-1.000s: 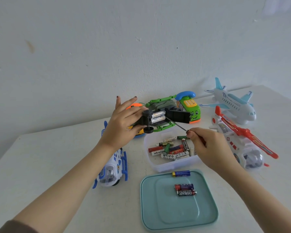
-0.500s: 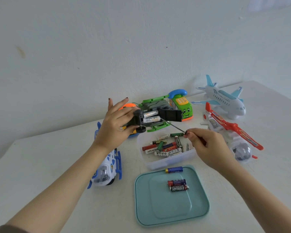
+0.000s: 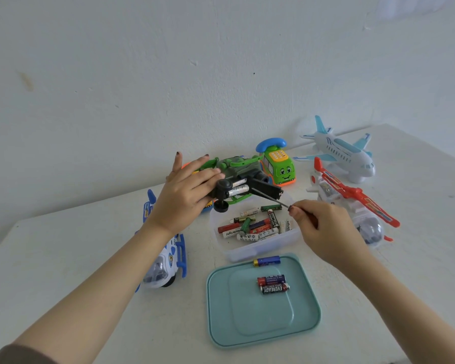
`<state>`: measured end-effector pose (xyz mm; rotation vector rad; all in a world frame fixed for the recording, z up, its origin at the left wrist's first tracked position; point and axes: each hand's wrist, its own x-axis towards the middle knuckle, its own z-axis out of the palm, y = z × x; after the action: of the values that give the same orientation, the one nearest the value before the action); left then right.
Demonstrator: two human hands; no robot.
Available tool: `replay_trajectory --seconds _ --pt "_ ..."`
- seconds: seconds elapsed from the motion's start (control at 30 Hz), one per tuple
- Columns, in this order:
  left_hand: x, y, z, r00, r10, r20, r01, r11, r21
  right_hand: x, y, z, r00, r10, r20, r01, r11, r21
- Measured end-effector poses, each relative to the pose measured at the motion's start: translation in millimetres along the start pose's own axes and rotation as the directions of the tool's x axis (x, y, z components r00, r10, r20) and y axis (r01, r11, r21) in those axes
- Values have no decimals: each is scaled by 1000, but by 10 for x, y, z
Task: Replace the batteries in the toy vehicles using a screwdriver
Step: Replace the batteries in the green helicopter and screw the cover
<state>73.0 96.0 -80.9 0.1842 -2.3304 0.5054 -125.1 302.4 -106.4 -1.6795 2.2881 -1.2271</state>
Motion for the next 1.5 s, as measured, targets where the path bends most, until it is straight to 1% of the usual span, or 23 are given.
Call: replay_trajectory --seconds 0.13,0.23,0.33,0.4,0.5,0.6,0.7,0.87,1.27,1.37,1.43,1.5 --pt "-6 -3 -9 998 65 -9 -65 997 44 30 -79 11 999 -39 -14 39 999 -9" --pt "11 -6 -17 993 116 -21 -114 991 73 81 -163 43 998 -52 29 54 996 -74" --pt "18 -6 -17 992 123 -31 -120 990 76 115 -243 66 997 -50 58 59 986 -156" --pt "18 -9 -15 995 92 -42 -89 994 61 118 -276 70 997 -46 65 58 980 -189" --pt "14 2 -35 998 -17 -59 18 1000 3 100 -260 84 999 -45 29 48 990 -133" --pt "-3 -2 -73 989 -142 -49 138 988 -70 90 -229 92 998 -12 -65 9 999 -36" --pt "-9 -2 -99 980 -196 -38 190 975 -116 117 -243 84 995 20 -103 -18 1000 21" --pt "-4 19 -114 976 -215 -21 210 967 -142 150 -316 83 996 14 -83 -8 998 66" --pt "-27 40 -132 977 -212 -12 208 965 -160 177 -241 87 999 3 -40 -2 1000 22" --pt "-11 45 -118 978 -209 -23 202 966 -162 194 -206 74 999 0 -39 3 998 60" --pt "-4 26 -112 978 -210 -22 203 965 -166 206 -179 55 1000 -27 -12 28 995 99" --pt "12 13 -102 980 -200 -14 196 967 -160 195 -178 62 998 -56 39 52 994 95"
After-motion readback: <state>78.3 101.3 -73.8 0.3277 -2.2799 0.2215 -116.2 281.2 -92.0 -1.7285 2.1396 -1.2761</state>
